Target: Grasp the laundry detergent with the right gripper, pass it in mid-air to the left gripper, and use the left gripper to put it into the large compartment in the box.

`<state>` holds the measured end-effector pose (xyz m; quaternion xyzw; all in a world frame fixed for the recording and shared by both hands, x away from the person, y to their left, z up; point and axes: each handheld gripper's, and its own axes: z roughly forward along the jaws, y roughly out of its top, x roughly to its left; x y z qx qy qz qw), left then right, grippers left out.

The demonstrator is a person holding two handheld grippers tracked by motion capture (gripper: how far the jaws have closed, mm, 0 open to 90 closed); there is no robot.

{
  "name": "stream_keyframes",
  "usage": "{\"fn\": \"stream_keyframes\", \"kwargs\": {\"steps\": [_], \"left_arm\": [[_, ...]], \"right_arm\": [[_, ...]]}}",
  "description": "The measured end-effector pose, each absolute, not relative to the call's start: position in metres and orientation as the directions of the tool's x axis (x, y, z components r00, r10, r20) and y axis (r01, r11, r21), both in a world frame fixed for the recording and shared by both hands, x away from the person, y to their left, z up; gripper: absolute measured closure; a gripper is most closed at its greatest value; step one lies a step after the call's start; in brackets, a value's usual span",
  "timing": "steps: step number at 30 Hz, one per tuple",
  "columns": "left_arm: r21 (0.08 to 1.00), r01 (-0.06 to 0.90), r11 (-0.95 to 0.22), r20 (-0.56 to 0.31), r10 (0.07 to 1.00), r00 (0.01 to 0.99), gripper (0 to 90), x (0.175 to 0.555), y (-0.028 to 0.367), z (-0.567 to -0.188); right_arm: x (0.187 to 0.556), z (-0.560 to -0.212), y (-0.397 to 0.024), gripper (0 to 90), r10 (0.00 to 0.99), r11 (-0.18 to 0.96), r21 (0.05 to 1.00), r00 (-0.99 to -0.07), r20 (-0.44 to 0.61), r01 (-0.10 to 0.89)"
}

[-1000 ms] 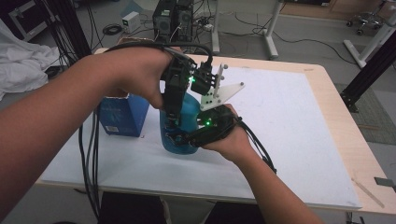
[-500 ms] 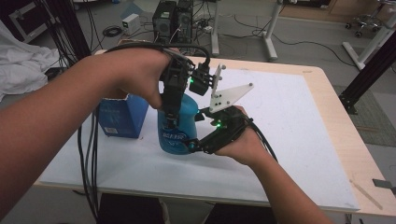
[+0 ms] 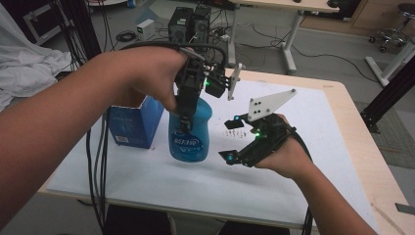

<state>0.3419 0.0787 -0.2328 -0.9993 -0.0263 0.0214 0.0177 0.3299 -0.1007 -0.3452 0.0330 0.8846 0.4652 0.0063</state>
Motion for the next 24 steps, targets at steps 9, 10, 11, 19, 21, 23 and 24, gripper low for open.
{"fn": "stream_keyframes", "kwargs": {"steps": [9,10,11,19,21,23,24], "left_arm": [[-0.035,0.104,-0.994,-0.053,0.106,0.993,39.3,0.350,0.083,-0.217],[-0.032,0.121,-0.992,-0.054,0.123,0.991,39.3,0.352,0.085,-0.213],[-0.031,0.132,-0.991,-0.056,0.134,0.989,39.3,0.353,0.086,-0.211],[0.000,0.272,-0.962,-0.073,0.272,0.960,39.2,0.368,0.104,-0.174],[0.014,0.331,-0.944,-0.086,0.329,0.941,39.1,0.372,0.111,-0.163],[0.027,0.385,-0.922,-0.093,0.382,0.920,39.1,0.376,0.120,-0.151],[0.033,0.415,-0.909,-0.094,0.410,0.907,39.1,0.378,0.124,-0.145]], "right_arm": [[0.334,-0.325,-0.117,12.0,0.059,0.642,0.767,-0.998,-0.018,0.024],[0.335,-0.322,-0.119,12.0,0.058,0.649,0.760,-0.998,-0.023,0.020],[0.335,-0.319,-0.121,11.9,0.056,0.656,0.754,-0.998,-0.031,0.013],[0.338,-0.303,-0.133,0.9,0.051,0.734,0.679,-0.996,-0.075,-0.014],[0.339,-0.299,-0.136,0.8,0.054,0.758,0.652,-0.995,-0.082,-0.013],[0.341,-0.295,-0.140,0.7,0.052,0.780,0.625,-0.994,-0.100,-0.022],[0.342,-0.292,-0.142,0.7,0.051,0.789,0.614,-0.993,-0.104,-0.024]]}}
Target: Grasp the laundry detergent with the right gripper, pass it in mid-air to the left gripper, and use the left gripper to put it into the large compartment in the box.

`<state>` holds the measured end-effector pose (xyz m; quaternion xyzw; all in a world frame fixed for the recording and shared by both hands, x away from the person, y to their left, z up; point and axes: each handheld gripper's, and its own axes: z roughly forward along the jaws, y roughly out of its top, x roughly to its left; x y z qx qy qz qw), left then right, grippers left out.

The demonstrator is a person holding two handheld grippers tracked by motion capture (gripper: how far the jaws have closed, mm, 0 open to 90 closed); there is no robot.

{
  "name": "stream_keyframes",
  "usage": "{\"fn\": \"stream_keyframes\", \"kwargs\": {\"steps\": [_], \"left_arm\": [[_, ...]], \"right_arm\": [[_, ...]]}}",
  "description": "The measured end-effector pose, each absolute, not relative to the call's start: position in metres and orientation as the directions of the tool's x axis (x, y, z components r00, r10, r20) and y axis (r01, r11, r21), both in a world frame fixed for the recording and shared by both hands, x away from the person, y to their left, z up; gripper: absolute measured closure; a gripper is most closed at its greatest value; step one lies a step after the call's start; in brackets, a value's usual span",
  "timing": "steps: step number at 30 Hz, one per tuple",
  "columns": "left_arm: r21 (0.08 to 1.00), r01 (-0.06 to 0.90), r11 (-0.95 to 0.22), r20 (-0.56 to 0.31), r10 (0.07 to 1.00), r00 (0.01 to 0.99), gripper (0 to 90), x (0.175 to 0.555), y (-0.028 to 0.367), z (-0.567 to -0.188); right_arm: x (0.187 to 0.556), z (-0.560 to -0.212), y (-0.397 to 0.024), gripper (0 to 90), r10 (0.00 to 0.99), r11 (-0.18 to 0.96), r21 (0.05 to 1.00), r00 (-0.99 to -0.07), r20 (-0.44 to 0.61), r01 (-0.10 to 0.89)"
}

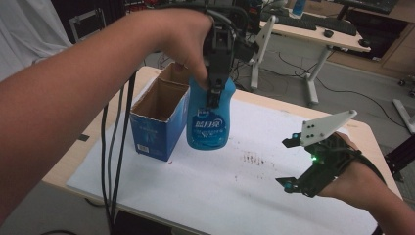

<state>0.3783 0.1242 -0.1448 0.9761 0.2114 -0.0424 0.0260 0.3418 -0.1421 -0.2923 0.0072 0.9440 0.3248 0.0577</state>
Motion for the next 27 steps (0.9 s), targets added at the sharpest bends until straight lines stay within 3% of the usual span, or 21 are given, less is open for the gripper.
{"fn": "stream_keyframes", "kwargs": {"steps": [7,15,20,27], "left_arm": [[0.071,0.627,-0.776,-0.083,0.621,0.779,39.1,0.391,0.159,-0.109],[0.075,0.864,-0.497,-0.102,0.858,0.503,39.2,0.404,0.205,-0.091],[0.046,0.934,-0.354,-0.083,0.931,0.357,39.2,0.409,0.225,-0.094],[-0.011,0.966,-0.257,-0.011,0.966,0.257,39.2,0.416,0.241,-0.109]], "right_arm": [[0.347,-0.276,-0.154,0.7,0.041,0.838,0.544,-0.991,-0.128,-0.036],[0.351,-0.273,-0.157,0.8,0.042,0.848,0.529,-0.992,-0.122,-0.029],[0.353,-0.275,-0.153,0.8,0.037,0.850,0.526,-0.992,-0.119,-0.031],[0.353,-0.278,-0.150,0.8,0.037,0.853,0.521,-0.992,-0.121,-0.032]]}}
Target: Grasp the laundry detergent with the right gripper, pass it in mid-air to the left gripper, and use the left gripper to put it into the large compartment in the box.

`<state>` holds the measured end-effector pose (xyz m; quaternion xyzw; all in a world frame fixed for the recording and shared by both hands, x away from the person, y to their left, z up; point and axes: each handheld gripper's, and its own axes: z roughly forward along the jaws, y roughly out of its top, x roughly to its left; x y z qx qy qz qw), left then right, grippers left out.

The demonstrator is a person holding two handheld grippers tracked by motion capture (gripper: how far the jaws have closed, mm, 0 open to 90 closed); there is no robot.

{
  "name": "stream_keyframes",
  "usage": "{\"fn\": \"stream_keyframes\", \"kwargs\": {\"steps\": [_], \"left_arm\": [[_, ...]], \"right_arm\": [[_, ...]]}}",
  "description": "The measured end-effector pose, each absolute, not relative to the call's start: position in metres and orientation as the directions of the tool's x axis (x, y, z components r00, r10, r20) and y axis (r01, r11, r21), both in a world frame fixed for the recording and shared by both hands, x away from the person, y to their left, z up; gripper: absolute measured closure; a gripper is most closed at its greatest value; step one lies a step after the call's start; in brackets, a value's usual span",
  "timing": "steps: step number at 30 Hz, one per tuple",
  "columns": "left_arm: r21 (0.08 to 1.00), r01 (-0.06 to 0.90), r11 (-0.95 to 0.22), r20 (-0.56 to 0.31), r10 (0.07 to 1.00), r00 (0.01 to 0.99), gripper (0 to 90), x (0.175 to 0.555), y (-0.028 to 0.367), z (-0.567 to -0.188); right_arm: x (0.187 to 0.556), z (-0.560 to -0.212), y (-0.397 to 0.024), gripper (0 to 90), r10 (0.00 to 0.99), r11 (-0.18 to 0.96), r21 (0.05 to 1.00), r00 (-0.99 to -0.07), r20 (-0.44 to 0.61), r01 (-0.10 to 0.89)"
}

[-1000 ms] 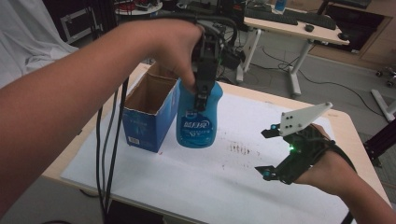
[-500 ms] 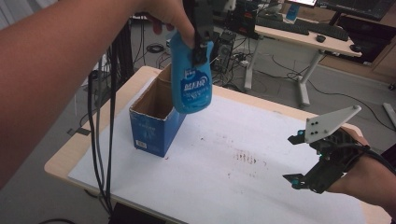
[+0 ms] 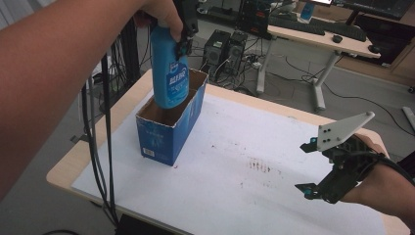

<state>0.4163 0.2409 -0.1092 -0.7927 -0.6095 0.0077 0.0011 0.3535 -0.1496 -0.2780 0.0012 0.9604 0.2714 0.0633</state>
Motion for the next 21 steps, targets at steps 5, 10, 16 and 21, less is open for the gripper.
{"fn": "stream_keyframes", "kwargs": {"steps": [5,10,16,21], "left_arm": [[-0.035,0.969,-0.246,0.006,0.969,0.246,39.2,0.422,0.248,-0.129],[-0.056,0.962,-0.268,0.002,0.963,0.269,39.2,0.428,0.249,-0.152],[-0.083,0.931,-0.355,-0.014,0.935,0.355,39.1,0.434,0.247,-0.189],[-0.109,0.887,-0.449,-0.015,0.893,0.450,39.2,0.438,0.246,-0.218]], "right_arm": [[0.354,-0.282,-0.150,0.8,0.038,0.852,0.523,-0.992,-0.117,-0.029],[0.353,-0.284,-0.150,0.8,0.049,0.851,0.526,-0.993,-0.111,-0.017],[0.352,-0.287,-0.151,0.8,0.052,0.847,0.531,-0.992,-0.113,-0.016],[0.352,-0.288,-0.153,0.8,0.063,0.848,0.529,-0.992,-0.112,-0.006]]}}
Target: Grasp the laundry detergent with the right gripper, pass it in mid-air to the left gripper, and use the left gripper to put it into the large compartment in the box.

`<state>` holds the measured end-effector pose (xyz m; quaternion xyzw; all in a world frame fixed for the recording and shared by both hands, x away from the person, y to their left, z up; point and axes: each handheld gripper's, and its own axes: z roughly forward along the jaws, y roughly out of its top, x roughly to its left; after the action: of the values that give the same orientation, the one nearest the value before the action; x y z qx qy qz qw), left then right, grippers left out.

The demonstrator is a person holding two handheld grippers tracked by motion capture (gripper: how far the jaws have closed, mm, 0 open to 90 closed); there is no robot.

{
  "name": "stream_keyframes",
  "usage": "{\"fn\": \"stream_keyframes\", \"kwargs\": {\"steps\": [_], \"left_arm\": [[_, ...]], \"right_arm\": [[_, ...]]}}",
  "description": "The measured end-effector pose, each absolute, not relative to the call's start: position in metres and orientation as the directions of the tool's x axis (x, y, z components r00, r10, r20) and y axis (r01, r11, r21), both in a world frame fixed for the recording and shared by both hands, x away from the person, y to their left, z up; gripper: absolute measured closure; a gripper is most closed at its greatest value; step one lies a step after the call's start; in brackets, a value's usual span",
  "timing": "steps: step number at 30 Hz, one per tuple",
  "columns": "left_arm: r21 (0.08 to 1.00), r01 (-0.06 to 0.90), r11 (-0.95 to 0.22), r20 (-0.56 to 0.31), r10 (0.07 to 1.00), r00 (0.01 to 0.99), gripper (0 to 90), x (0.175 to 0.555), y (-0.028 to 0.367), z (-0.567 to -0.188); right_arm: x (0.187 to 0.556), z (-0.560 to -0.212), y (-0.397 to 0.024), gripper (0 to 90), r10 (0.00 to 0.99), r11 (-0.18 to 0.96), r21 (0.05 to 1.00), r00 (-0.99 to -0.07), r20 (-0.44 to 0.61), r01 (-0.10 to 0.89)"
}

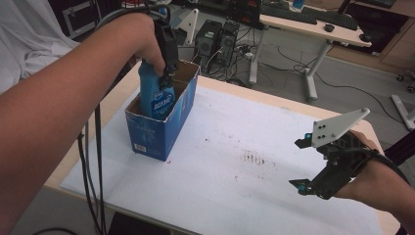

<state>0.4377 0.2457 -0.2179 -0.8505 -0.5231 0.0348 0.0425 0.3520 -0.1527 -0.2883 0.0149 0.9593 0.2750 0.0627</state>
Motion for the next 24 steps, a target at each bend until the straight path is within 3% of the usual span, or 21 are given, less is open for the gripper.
{"fn": "stream_keyframes", "kwargs": {"steps": [10,24], "left_arm": [[-0.082,0.722,-0.687,-0.011,0.725,0.688,39.1,0.439,0.243,-0.256],[-0.098,0.564,-0.820,-0.007,0.567,0.824,38.8,0.439,0.239,-0.299]], "right_arm": [[0.353,-0.291,-0.151,0.9,0.063,0.853,0.522,-0.992,-0.107,-0.002],[0.354,-0.298,-0.148,0.8,0.068,0.861,0.508,-0.994,-0.088,0.014]]}}
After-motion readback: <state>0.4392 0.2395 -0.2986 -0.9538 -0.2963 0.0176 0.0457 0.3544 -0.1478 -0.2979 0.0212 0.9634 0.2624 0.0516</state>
